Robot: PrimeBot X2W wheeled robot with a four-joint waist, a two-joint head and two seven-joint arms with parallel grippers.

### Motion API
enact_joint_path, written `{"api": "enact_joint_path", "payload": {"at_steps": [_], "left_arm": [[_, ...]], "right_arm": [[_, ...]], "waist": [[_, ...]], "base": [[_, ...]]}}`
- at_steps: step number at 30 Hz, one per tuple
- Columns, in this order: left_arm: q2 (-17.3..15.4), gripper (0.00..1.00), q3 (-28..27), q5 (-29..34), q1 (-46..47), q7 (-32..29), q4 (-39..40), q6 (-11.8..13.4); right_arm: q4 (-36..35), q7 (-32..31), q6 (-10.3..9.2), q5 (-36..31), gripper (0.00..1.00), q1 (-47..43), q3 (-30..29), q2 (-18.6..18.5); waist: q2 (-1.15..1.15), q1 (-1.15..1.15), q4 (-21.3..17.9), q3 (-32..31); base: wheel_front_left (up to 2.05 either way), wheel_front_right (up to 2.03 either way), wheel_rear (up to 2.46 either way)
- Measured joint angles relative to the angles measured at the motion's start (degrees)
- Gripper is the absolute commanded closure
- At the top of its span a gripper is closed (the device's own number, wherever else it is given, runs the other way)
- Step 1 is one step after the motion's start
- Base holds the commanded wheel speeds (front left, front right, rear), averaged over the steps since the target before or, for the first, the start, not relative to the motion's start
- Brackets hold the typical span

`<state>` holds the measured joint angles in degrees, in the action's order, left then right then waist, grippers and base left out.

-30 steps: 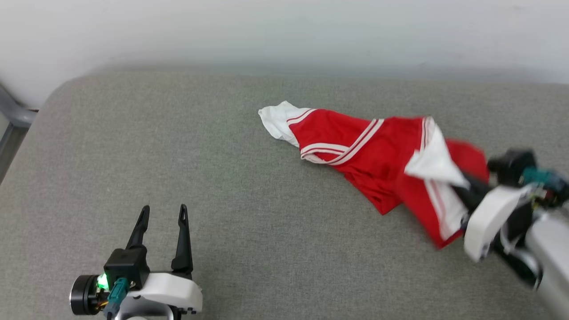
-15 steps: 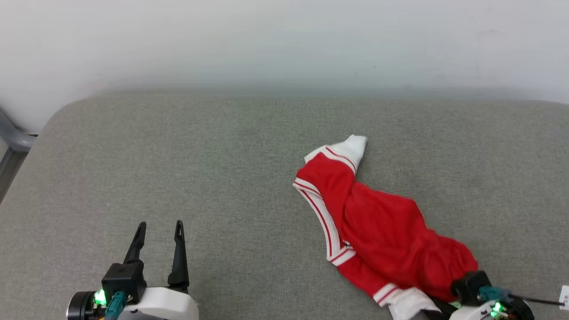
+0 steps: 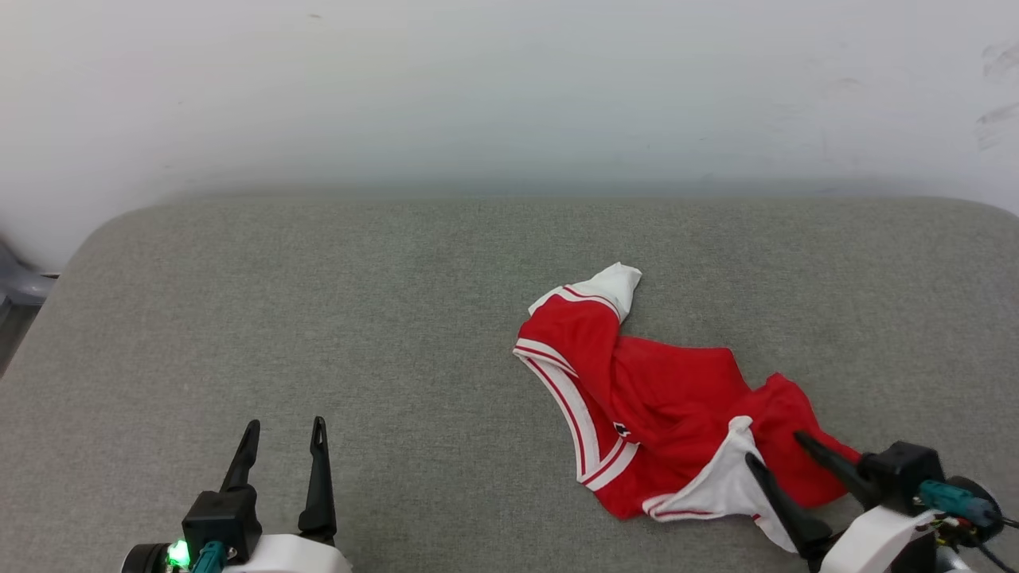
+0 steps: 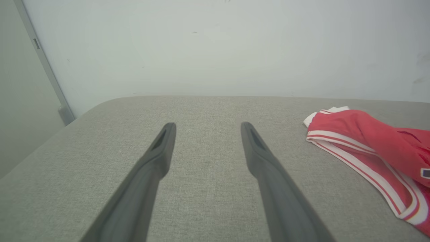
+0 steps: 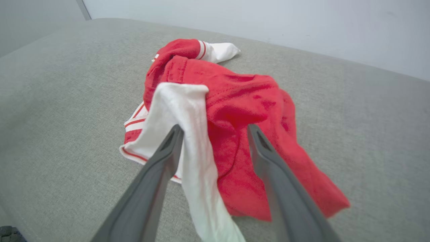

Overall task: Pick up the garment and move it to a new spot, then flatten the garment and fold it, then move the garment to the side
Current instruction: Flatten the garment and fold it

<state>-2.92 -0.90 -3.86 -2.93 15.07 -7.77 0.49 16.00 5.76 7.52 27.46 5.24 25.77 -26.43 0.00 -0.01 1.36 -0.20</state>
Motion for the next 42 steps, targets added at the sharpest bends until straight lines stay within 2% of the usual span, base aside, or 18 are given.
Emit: {"api": "enact_joint_path", "payload": {"at_steps": [3, 4, 12, 16, 17, 18, 21, 26, 29, 37, 38, 42], "left_arm": [[0.00, 0.00, 0.02, 0.00, -0.14, 0.00, 0.14, 0.02], [0.00, 0.00, -0.02, 0.00, -0.16, 0.00, 0.25, 0.08], [0.00, 0.00, 0.16, -0.21, -0.21, 0.00, 0.59, 0.46], [0.01, 0.00, 0.54, -0.26, -0.19, 0.00, 0.63, 0.53], [0.00, 0.00, 0.66, -0.27, -0.15, 0.00, 0.68, 0.53], [0.00, 0.00, 0.66, -0.27, -0.15, 0.00, 0.68, 0.53], [0.00, 0.00, 0.89, -0.32, 0.19, 0.00, 0.82, 0.53], [0.01, 0.00, 1.42, -0.36, 1.37, 0.00, 1.21, 0.53], [0.00, 0.00, 1.93, -0.44, 2.43, 0.00, 1.35, 0.53], [0.01, 0.00, 2.71, -0.87, 5.04, 0.00, 1.14, 0.97], [0.00, 0.00, 2.85, -0.89, 5.61, 0.00, 1.04, 1.03], [0.01, 0.00, 2.97, -0.94, 6.02, 0.00, 0.74, 1.05]], "right_arm": [[-5.31, -1.54, -0.01, -2.02, 0.00, -1.49, -4.49, -0.27], [-9.00, -2.92, -0.01, -3.05, 0.00, -2.61, -7.24, -0.36], [-19.45, -8.32, 0.00, -6.01, 0.00, -3.69, -15.59, -1.05], [-21.89, -12.43, -0.01, -6.57, 0.00, -2.91, -16.88, -3.92], [-22.51, -14.64, 0.00, -6.42, 0.00, -2.37, -16.42, -5.94], [-22.51, -14.64, 0.00, -6.42, 0.00, -2.37, -16.42, -5.94], [-22.52, -19.40, 0.01, -4.85, 0.00, -1.40, -14.28, -9.00], [-20.78, -27.67, 0.01, -1.22, 0.00, -0.29, -8.75, -13.11], [-18.46, -29.54, 0.01, -0.52, 0.00, 1.37, -6.36, -14.17], [-5.73, -29.48, 0.00, 1.60, 0.00, 6.51, -0.13, -13.07], [-2.40, -28.76, 0.00, 1.97, 0.00, 7.26, 1.40, -12.70], [2.55, -26.70, 0.00, 2.61, 0.00, 9.11, 4.38, -12.40]], "waist": [[0.00, 0.00, -0.44, -0.19], [0.00, 0.00, -0.70, -0.27], [0.00, 0.00, -1.42, -0.12], [0.00, 0.00, -1.44, 0.32], [0.00, 0.01, -1.37, 0.63], [0.00, 0.01, -1.37, 0.63], [0.00, 0.01, -1.13, 1.35], [0.00, 0.01, -0.39, 3.12], [0.00, 0.01, 0.18, 4.66], [0.00, 0.01, 2.00, 9.30], [0.00, 0.01, 2.36, 10.17], [0.00, 0.01, 2.82, 10.95]], "base": [[0.00, 0.00, 0.00], [0.00, 0.00, 0.00], [0.00, 0.00, 0.00], [0.00, 0.00, 0.00], [0.00, 0.00, 0.00], [0.00, 0.00, 0.00], [0.00, 0.00, 0.00], [0.00, 0.00, 0.00], [0.00, 0.00, 0.00], [0.00, 0.00, 0.00], [0.00, 0.00, 0.00], [0.00, 0.00, 0.00]]}}
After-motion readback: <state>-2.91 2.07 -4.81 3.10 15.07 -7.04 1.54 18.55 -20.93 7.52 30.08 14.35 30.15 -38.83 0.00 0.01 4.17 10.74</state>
